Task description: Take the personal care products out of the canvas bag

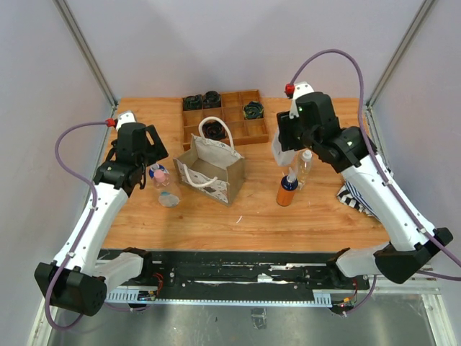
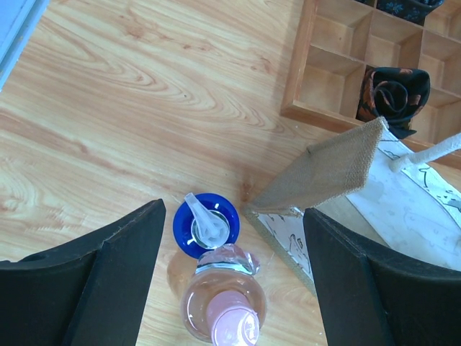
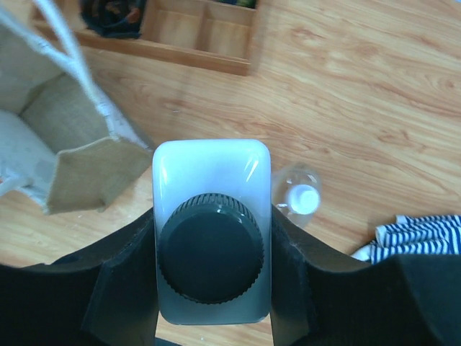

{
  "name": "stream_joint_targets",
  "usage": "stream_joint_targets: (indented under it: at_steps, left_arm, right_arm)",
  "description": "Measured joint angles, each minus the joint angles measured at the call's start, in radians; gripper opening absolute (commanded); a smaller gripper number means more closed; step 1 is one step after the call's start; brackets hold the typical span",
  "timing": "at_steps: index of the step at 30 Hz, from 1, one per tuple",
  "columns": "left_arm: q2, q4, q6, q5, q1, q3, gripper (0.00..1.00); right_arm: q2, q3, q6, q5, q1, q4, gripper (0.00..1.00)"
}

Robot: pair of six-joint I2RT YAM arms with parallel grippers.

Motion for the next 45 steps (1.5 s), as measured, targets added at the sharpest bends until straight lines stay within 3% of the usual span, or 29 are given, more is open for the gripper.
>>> stream_joint_targets:
  at_steps: [8,12,23,33,41,45]
  left_arm:
    - [-0.006,-0.011,0.000,-0.005,0.000,0.000,0.82]
    - [-0.012,-0.016,0.000,-0.004,0.000,0.000,0.82]
    - [-0.020,-0.021,-0.003,-0.009,0.000,-0.002,0.82]
    - [-0.034,-0.040,-0.008,-0.008,0.000,-0.002,0.81]
    - [-0.072,-0.051,-0.026,-0.005,0.000,-0.023,0.81]
    - [-0.077,-0.055,-0.026,-0.001,0.000,-0.037,0.81]
  right_arm:
    - [0.060,0.030,0.023,0.024,0.242,0.009,0.28]
    - [0.090,0.036,0.011,-0.002,0.285,0.021,0.29]
    - [0.046,-0.218,-0.010,-0.127,0.277,0.175,0.30]
    - [0.019,-0.235,-0.011,-0.120,0.297,0.190,0.30]
    - [-0.223,-0.312,-0.006,-0.069,0.141,0.126,0.30]
    - [-0.268,-0.375,-0.003,-0.058,0.090,0.120,0.30]
